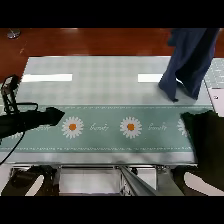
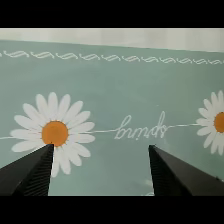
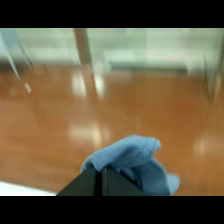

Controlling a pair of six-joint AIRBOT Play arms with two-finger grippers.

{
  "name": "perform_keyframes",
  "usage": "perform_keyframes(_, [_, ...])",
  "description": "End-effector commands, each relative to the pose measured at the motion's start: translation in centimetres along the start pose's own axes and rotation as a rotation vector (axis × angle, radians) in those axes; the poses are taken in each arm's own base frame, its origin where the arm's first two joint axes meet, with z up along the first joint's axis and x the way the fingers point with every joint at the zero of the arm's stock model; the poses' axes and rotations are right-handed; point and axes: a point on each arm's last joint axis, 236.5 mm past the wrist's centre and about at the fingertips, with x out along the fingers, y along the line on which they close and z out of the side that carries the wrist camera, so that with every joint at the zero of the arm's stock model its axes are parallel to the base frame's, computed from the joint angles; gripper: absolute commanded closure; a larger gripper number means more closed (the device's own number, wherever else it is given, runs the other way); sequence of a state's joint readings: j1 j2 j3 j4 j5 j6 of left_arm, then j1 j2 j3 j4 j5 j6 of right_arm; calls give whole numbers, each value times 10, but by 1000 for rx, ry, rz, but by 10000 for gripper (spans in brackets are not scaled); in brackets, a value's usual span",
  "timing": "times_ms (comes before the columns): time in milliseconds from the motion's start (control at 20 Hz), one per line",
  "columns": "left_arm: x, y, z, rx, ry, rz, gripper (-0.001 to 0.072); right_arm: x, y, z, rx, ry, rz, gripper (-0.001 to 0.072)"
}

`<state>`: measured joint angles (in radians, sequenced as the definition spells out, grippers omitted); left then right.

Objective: Fold the shirts.

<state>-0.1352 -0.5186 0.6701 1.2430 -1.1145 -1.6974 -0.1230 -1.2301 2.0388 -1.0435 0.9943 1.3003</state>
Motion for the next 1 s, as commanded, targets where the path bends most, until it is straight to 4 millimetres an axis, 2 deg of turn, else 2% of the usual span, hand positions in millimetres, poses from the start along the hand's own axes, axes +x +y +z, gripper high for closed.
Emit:
perform_keyframes(0, [7, -3, 8, -34, -39, -23, 2, -49, 77, 36, -121, -105, 152, 692])
perform_keyframes(150, [16, 0, 11, -45, -31, -14, 2, -63, 142, 29, -196, -95, 293, 692])
perform_keyframes(250, [23, 3, 9, -52, -7, -7, 2, -59, 180, -1, -213, -5, 404, 692])
perform_keyframes(300, [26, 4, 8, -55, 3, -3, 2, -51, 194, -24, -209, 61, 450, 692])
perform_keyframes(400, [31, 6, 8, -61, 14, 2, 2, -27, 219, -95, -165, 266, 531, 692])
perform_keyframes(500, [34, 7, 12, -65, 4, 3, 2, 2, 245, -191, -100, 498, 586, 691])
perform_keyframes(550, [35, 7, 15, -66, -8, 2, 2, 13, 261, -247, -59, 619, 606, 691])
perform_keyframes(600, [35, 7, 18, -66, -19, 2, 2, 19, 277, -300, -18, 729, 623, 691])
perform_keyframes(700, [36, 10, 22, -71, -32, 9, 2, 17, 318, -400, 55, 941, 677, 691])
perform_keyframes(750, [36, 12, 22, -75, -30, 12, 2, 14, 336, -436, 64, 1019, 699, 691])
perform_keyframes(800, [37, 13, 22, -74, -30, 16, 2, 12, 353, -462, 86, 1074, 717, 690])
perform_keyframes(850, [37, 13, 21, -76, -26, 16, 2, 11, 368, -480, 136, 1109, 733, 671])
perform_keyframes(900, [38, 13, 20, -77, -20, 16, 2, 12, 379, -488, 188, 1129, 749, 385])
perform_keyframes(950, [39, 12, 18, -78, -10, 13, 2, 14, 383, -485, 197, 1125, 780, 86])
